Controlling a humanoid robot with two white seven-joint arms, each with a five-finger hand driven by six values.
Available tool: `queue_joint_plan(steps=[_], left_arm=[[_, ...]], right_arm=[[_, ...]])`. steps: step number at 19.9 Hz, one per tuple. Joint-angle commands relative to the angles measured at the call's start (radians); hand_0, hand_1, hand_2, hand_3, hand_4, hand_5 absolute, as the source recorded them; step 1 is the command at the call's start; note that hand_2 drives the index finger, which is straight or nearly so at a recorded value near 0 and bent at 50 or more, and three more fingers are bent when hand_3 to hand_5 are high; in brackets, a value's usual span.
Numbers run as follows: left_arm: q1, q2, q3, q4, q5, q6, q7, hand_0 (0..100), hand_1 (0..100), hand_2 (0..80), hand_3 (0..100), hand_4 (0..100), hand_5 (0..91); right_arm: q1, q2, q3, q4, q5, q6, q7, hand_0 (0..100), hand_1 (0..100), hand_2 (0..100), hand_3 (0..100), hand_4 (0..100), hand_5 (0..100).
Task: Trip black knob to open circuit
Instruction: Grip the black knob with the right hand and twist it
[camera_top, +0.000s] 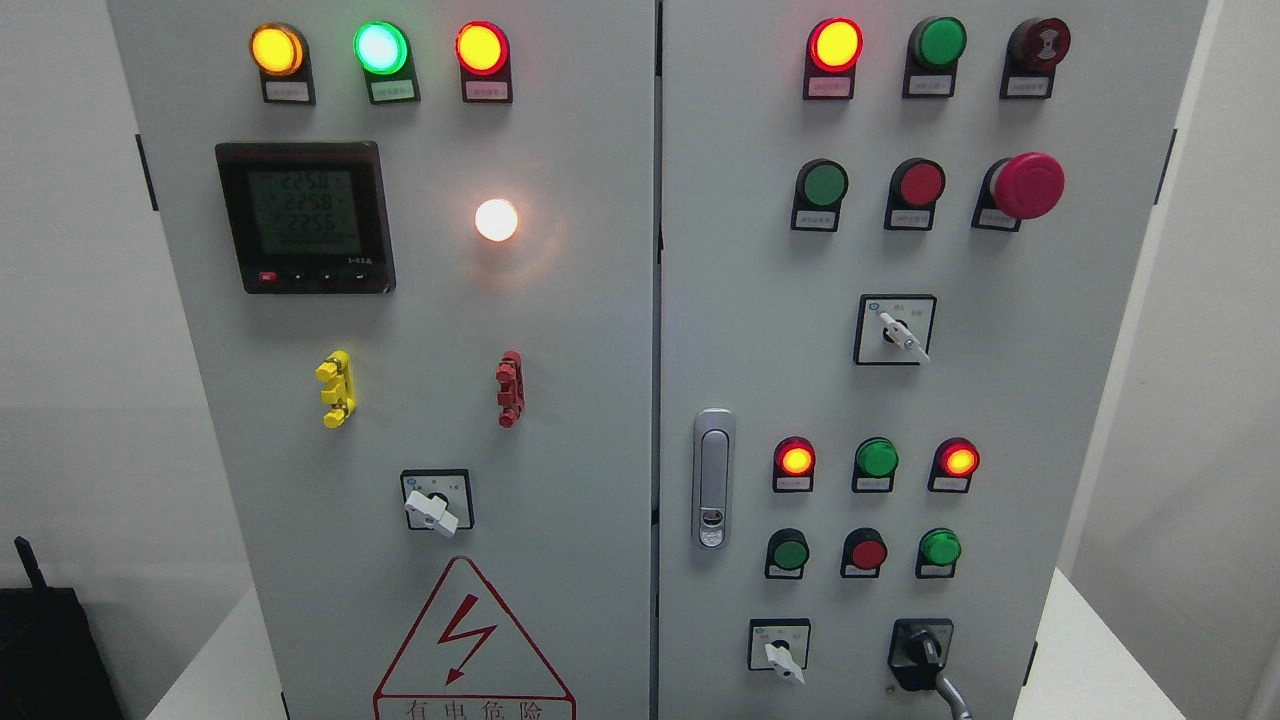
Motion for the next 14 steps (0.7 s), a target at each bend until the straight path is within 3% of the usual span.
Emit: queue_joint_plan(steps=[1, 14], left_arm=[[0.000, -0.001, 0.001, 0.001, 0.002, 0.000, 0.000, 12, 39, 0.0, 0, 0, 0.0], [0.000, -0.001, 0.001, 0.001, 0.002, 0.001, 0.000, 12, 39, 0.0, 0, 0, 0.0]], right_arm=[[-0.014, -0.002, 0.017, -0.018, 0.002, -0.007, 0.007, 100, 100, 0, 100, 100, 90], [-0.016, -0.002, 0.045, -0.018, 0.004, -0.007, 0.007, 100, 100, 0, 100, 100, 90]])
